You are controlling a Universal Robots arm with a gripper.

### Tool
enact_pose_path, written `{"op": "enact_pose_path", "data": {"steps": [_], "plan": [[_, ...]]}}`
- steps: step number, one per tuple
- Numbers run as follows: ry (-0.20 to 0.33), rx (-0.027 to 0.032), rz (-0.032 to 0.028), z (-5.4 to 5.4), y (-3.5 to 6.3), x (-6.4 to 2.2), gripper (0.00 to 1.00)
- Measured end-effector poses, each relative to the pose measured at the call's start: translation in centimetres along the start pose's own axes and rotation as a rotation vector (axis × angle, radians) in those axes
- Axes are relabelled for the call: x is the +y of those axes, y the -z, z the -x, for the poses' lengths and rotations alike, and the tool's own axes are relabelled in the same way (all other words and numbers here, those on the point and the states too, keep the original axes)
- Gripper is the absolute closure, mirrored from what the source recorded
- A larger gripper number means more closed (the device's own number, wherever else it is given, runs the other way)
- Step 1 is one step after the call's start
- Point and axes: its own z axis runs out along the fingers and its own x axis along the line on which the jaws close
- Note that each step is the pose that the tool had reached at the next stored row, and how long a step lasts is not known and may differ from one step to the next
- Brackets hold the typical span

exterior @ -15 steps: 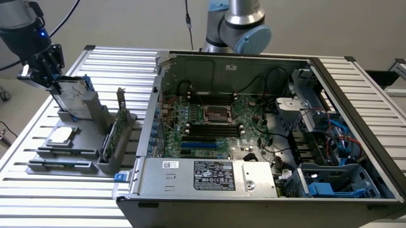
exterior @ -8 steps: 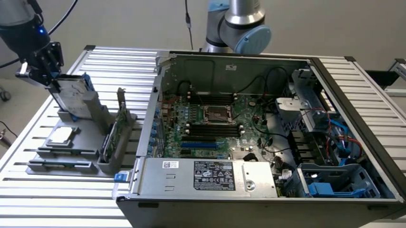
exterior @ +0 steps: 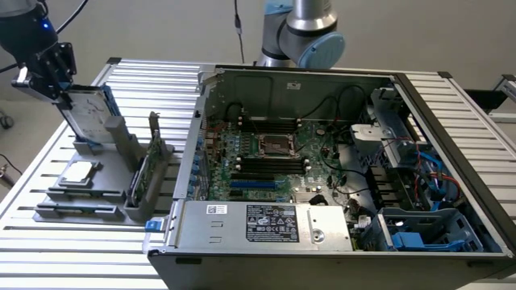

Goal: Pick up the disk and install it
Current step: 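Pick up the disk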

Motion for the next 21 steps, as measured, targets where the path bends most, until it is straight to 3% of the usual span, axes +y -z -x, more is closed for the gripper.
{"op": "enact_pose_path", "data": {"steps": [13, 21], "plan": [[0.0, -0.0023, 0.0, 0.1, 5.67, -0.24, 0.67], [0.004, -0.0031, 0.0001, -0.1, 9.3, -1.66, 0.67]]}}
